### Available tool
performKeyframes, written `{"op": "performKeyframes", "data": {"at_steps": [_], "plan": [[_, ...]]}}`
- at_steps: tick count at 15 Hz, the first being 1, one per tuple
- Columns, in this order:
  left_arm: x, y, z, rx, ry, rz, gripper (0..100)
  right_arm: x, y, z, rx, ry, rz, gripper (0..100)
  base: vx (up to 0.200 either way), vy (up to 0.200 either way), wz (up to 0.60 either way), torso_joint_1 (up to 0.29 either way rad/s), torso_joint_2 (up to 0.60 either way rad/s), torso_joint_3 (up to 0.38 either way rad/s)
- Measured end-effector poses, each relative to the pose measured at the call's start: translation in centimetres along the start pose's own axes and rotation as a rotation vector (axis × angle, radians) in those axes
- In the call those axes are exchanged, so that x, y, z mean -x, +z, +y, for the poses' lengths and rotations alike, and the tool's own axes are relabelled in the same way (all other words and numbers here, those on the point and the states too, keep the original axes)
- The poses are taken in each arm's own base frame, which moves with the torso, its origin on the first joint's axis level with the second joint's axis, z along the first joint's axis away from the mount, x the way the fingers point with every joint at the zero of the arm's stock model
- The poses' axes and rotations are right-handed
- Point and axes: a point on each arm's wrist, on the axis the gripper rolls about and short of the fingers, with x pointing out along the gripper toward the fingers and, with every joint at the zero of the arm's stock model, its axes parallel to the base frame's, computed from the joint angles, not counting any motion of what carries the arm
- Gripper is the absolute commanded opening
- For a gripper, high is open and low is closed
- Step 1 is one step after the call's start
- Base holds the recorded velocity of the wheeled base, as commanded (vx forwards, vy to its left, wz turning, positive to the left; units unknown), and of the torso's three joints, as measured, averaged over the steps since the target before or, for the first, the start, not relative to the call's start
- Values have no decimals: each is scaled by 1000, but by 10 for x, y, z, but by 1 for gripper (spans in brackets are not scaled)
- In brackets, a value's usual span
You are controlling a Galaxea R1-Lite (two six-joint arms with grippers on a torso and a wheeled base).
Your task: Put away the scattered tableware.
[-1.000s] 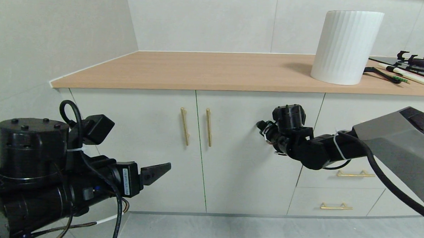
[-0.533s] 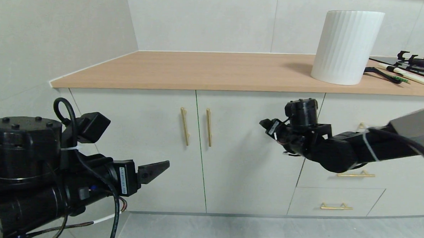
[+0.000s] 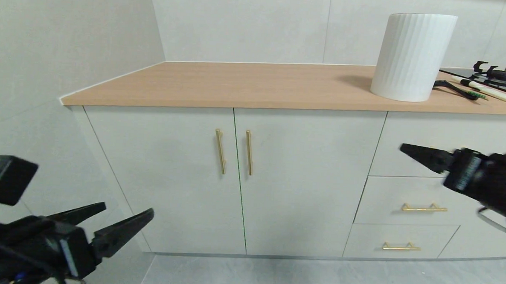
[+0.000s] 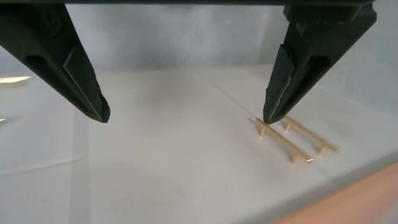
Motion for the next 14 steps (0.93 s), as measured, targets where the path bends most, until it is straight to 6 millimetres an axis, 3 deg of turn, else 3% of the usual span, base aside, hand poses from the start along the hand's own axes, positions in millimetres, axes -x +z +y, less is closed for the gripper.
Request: {"op": "performKeyframes", "data": {"at_steps": [3,6,8,10,14], "plan": [[50,-16,12,-47,44,-86,100,90,-7,-38,98,-45,-103,100,0,0,0,0,0,0],[96,-39,19,-96,94,-148,100,159,-34,-67,167,-148,-171,100,0,0,0,0,0,0],[124,-58,22,-114,143,-213,100,194,-56,-79,203,-226,-213,100,0,0,0,0,0,0],[137,-73,23,-112,255,-259,100,210,-72,-85,217,-351,-256,100,0,0,0,0,0,0],[148,-82,19,-135,382,-351,100,218,-96,-83,234,-445,-324,100,0,0,0,0,0,0]]}}
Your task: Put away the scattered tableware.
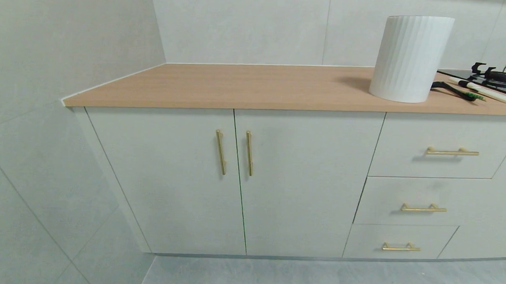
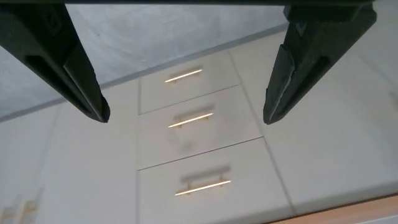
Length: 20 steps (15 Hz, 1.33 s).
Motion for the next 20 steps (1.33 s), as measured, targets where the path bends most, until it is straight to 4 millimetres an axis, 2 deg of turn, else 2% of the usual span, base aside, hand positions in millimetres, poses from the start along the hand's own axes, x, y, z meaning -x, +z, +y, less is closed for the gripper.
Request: {"op": "performKeyframes", "data": {"at_steps": [2,6,8,11,20], "plan": [[4,-10,-1,-50,10,-21,100,2,-8,0,3,-19,-25,100,0,0,0,0,0,0],[-8,-43,-2,-75,22,-37,100,-10,-39,2,17,3,8,100,0,0,0,0,0,0],[-11,-55,-3,-85,-31,-15,100,-17,-50,4,22,69,-10,100,0,0,0,0,0,0],[-12,-64,-4,-90,-83,45,100,-22,-73,7,55,234,68,100,0,0,0,0,0,0],[-12,-65,-4,-35,-84,45,100,-23,-77,8,103,271,82,100,0,0,0,0,0,0]]}}
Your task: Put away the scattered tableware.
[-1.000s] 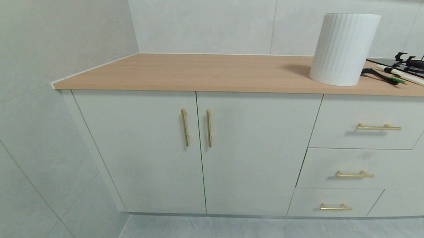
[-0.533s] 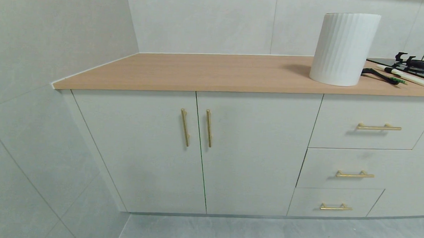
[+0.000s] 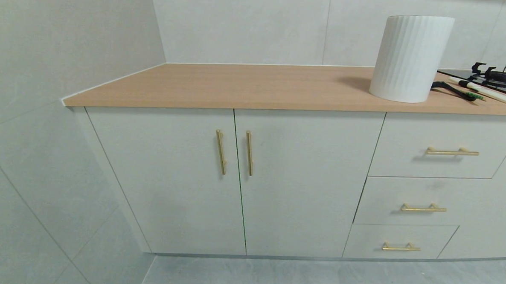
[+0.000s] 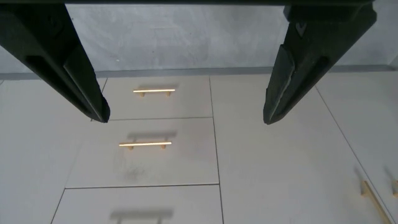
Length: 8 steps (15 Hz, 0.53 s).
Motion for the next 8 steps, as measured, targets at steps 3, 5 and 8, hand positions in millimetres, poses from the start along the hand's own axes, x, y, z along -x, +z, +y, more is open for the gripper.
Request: {"op": "performKeyframes", "data": {"at_steps": [3,5,8], "plan": [[0,0,0,4,1,-1,100,0,0,0,-6,0,1,100,0,0,0,0,0,0],[0,0,0,4,1,-1,100,0,0,0,-9,-1,1,100,0,0,0,0,0,0],[0,0,0,4,1,-1,100,0,0,0,-10,0,1,100,0,0,0,0,0,0]]}}
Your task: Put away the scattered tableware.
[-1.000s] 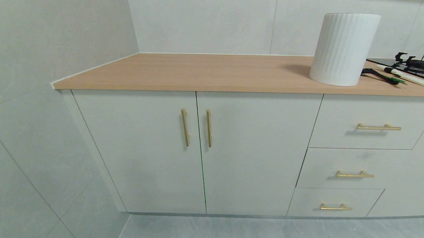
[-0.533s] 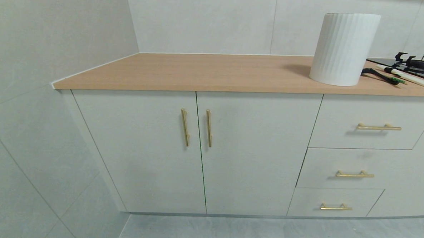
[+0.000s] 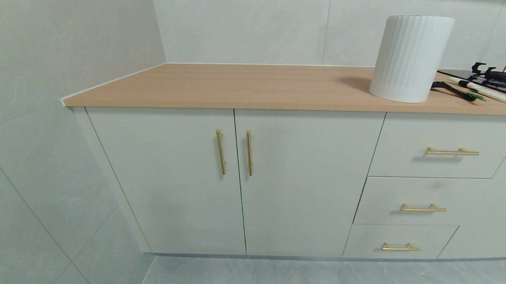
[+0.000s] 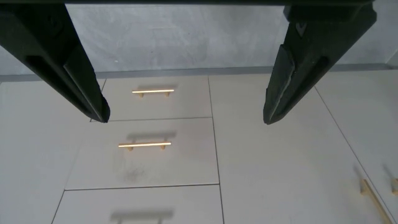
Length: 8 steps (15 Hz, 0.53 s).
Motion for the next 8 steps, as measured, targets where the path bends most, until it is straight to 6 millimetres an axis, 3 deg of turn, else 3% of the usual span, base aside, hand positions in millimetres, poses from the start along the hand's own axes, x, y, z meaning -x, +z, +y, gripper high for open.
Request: {"op": "performKeyframes", "data": {"at_steps": [2,8], "plan": [[0,0,0,0,0,0,100,0,0,0,0,0,0,100,0,0,0,0,0,0],[0,0,0,0,1,-1,100,0,0,0,0,1,0,100,0,-200,0,7,3,3]]}}
